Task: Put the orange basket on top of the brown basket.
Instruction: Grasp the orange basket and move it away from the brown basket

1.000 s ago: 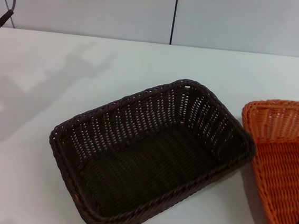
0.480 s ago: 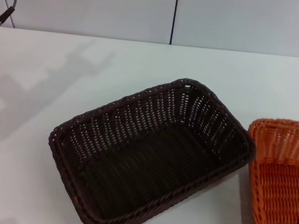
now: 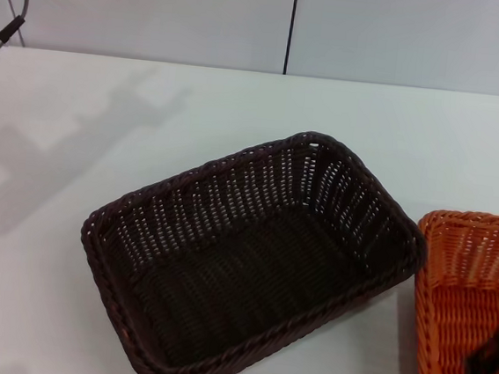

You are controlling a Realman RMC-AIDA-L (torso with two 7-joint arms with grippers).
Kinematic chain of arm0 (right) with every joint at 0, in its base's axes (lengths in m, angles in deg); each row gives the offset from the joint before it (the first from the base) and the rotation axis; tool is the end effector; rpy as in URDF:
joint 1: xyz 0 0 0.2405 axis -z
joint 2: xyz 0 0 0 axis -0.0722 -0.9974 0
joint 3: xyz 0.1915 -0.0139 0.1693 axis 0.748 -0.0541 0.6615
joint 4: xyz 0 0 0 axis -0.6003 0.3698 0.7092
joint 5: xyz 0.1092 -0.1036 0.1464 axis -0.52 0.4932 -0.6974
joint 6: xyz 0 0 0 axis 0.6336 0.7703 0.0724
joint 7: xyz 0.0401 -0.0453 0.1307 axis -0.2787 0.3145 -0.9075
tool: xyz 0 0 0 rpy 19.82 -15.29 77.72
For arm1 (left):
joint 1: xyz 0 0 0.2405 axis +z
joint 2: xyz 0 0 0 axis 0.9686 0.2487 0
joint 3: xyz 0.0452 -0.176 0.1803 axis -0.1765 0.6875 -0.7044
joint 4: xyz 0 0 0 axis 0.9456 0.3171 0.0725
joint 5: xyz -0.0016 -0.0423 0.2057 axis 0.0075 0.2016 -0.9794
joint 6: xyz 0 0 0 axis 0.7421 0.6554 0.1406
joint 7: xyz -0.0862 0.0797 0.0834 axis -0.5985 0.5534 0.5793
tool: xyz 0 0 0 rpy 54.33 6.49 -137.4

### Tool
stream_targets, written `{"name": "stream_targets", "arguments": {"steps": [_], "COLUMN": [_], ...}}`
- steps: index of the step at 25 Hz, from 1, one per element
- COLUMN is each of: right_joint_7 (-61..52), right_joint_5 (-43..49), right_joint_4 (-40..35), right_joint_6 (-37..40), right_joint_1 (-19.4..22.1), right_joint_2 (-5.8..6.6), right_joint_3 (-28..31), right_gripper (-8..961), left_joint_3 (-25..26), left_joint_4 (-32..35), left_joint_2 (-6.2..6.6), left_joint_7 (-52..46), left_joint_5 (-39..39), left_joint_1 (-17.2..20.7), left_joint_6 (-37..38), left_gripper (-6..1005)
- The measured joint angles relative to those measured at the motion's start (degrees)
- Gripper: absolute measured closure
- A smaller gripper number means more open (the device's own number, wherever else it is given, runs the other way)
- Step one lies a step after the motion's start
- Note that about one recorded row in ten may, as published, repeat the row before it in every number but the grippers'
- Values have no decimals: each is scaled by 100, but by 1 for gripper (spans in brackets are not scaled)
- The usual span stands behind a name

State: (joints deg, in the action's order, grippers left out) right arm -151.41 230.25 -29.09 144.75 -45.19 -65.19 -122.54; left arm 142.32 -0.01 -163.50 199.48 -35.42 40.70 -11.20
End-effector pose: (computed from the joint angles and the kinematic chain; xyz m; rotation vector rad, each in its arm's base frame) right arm 0.2142 0.3078 0.0586 2.7981 -0.2554 0.2242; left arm -0.2020 0.4135 0.0968 -1.8464 -0.4457 -1.3988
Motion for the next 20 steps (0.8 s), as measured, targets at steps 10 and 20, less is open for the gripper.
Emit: {"name": "stream_targets", "arguments": {"steps": [10, 20], "right_joint_7": [98, 374], "right_joint_5": [-652, -421], "right_joint_4": [-105, 117], "right_joint_6": [-917, -2434], "right_joint_1": [-27, 198], "right_joint_2": [649, 817], "right_joint_3": [1605, 1526], "right_gripper": [327, 327], "left_joint_3": [3, 3], "left_joint_4": [71, 94], "left_joint_2": [-1, -18], "left_joint_7": [3, 8], "left_joint_5": [-1, 1], "left_joint_1": [-21, -12], "left_joint_6": [-4, -52], "left_gripper": [172, 172]}}
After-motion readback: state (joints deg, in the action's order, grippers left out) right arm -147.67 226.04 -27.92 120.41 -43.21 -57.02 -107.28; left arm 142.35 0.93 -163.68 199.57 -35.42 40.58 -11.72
